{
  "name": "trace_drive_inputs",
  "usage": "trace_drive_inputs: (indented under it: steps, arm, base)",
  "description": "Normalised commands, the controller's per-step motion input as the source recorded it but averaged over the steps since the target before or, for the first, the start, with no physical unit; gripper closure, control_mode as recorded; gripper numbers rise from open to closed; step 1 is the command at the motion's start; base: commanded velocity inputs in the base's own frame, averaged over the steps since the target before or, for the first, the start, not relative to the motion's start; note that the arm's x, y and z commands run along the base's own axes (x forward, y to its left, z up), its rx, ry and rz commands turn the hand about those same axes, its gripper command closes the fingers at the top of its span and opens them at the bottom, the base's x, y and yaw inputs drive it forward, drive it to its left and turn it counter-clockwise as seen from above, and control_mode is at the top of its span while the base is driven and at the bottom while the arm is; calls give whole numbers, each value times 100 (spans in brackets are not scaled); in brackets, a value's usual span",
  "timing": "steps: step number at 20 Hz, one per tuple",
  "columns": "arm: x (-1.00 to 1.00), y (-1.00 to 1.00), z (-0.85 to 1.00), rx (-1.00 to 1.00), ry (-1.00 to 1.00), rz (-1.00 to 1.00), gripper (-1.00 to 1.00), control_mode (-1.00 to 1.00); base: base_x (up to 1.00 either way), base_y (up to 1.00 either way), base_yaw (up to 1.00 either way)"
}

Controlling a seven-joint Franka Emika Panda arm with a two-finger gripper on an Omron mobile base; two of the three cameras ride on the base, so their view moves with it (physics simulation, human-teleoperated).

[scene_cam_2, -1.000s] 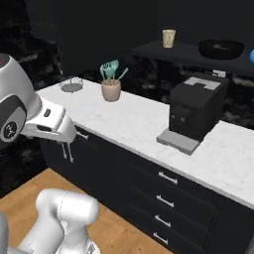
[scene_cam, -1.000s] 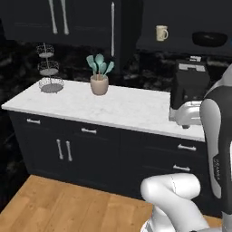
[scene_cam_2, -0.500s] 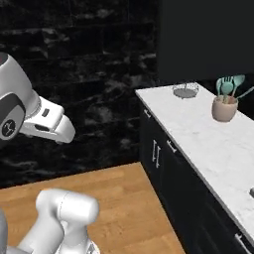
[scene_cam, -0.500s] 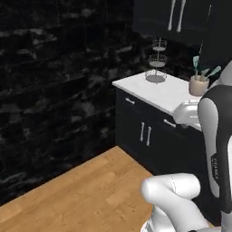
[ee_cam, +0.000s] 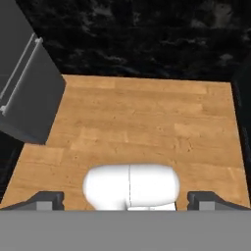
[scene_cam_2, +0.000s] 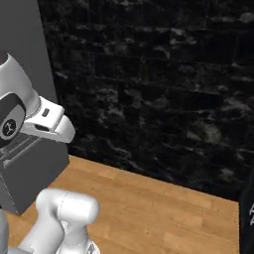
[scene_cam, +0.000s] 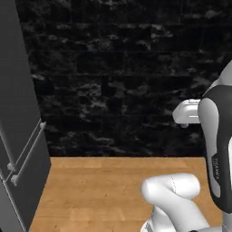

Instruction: Gather all objects into one cabinet and sort the glasses and bowls to opposite sides.

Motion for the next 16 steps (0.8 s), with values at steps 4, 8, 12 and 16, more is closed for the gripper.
trace_drive_inputs:
  steps: [4,8,12,16]
  arm:
    - [0,0,0,0,0,0,-100,100]
    - [0,0,0,0,0,0,-100,100]
    - [0,0,0,0,0,0,-100,100]
    - [0,0,0,0,0,0,-100,100]
  base:
    - [-18,0,100]
    - [-14,0,100]
    - [-11,0,100]
    - [-13,0,100]
